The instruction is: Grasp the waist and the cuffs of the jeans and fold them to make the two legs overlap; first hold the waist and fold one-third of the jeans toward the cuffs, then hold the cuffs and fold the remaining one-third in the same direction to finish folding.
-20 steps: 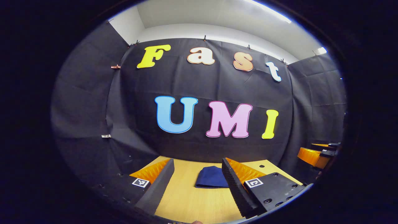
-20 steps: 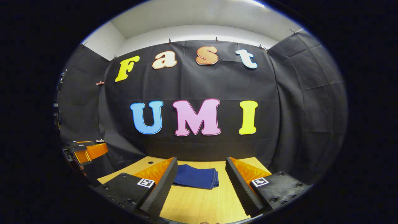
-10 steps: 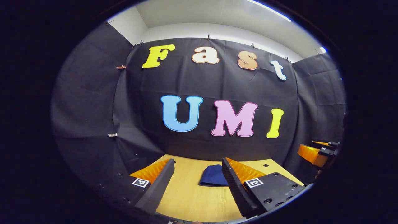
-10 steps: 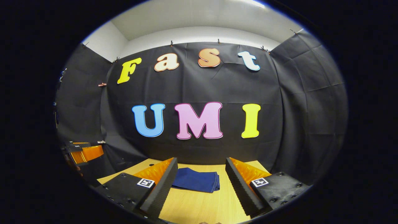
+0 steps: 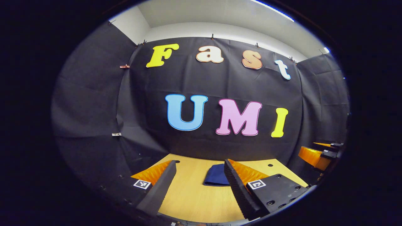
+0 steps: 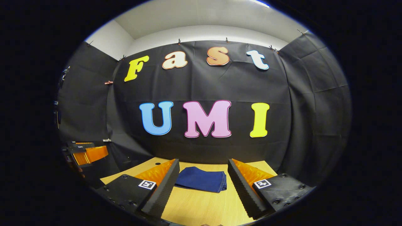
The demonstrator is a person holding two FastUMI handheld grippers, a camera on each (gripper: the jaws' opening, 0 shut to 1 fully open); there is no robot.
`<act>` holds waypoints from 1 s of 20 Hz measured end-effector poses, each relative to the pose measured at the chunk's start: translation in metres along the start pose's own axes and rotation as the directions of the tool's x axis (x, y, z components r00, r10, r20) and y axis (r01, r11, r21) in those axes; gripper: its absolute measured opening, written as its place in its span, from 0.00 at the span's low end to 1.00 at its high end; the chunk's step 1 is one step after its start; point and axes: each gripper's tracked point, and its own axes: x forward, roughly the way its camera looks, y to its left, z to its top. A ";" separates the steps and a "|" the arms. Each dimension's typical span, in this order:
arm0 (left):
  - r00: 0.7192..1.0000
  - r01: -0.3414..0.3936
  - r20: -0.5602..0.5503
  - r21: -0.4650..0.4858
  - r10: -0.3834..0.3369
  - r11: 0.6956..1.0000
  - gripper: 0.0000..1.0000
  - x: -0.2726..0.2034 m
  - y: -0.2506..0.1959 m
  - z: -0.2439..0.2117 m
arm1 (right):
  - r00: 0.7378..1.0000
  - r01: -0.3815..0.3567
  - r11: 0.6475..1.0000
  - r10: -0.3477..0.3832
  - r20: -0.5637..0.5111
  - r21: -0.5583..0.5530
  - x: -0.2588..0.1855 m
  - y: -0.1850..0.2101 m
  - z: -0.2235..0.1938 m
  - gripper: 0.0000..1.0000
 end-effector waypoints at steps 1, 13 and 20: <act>1.000 0.006 -0.003 -0.005 -0.006 1.000 0.96 0.000 -0.001 -0.001 | 1.000 -0.006 1.000 0.006 -0.001 -0.006 -0.001 0.003 -0.001 0.96; 0.999 0.035 -0.017 -0.028 -0.036 0.999 0.96 -0.008 0.015 -0.021 | 1.000 0.011 0.999 -0.011 0.014 -0.048 -0.022 0.018 -0.011 0.96; 0.996 0.087 -0.009 0.011 -0.087 0.996 0.96 -0.024 -0.001 -0.004 | 1.000 -0.018 0.999 0.018 -0.014 -0.035 -0.017 0.033 -0.010 0.96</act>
